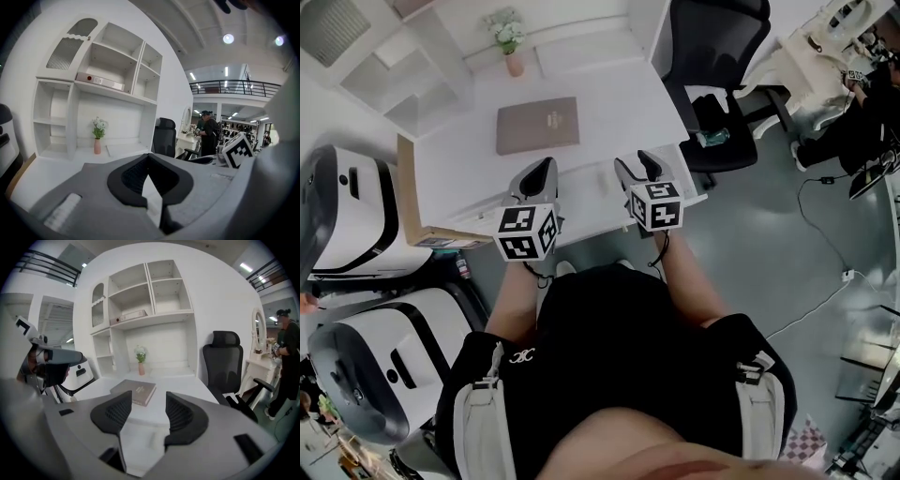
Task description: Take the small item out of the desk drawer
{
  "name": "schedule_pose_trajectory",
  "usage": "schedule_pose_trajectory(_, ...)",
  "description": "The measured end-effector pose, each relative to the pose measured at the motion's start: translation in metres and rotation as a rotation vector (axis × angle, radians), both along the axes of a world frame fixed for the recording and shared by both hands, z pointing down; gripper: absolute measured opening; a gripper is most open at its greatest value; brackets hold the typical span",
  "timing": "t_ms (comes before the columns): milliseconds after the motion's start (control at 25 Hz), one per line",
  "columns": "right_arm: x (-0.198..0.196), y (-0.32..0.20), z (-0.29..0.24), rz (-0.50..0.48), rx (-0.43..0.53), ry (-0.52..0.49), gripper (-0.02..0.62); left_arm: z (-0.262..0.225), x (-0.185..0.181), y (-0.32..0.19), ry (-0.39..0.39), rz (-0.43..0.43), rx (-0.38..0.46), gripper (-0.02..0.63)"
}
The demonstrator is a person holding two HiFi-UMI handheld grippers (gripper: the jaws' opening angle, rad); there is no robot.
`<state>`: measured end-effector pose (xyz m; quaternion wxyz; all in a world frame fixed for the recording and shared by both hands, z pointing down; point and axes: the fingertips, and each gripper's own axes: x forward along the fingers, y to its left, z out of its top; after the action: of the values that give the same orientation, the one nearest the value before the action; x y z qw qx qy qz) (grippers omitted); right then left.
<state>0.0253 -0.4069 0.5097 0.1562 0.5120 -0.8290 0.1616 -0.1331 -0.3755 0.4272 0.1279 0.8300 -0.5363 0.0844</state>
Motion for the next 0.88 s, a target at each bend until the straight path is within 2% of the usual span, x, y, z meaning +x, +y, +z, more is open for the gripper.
schedule_pose_trajectory(400, -0.031, -0.002, 0.082, -0.014, -0.199, 0.080, 0.216, 0.019, -0.039, -0.001, -0.004, -0.003, -0.049, 0.014)
schedule_pose_trajectory(600, -0.048, -0.006, 0.127, -0.054, -0.274, 0.160, 0.216, 0.033, -0.065, -0.002, -0.014, -0.015, -0.083, 0.014)
schedule_pose_trajectory(880, -0.051, -0.016, 0.187, -0.037, -0.383, 0.243, 0.216, 0.055, -0.102, -0.002, -0.029, -0.034, -0.133, 0.014)
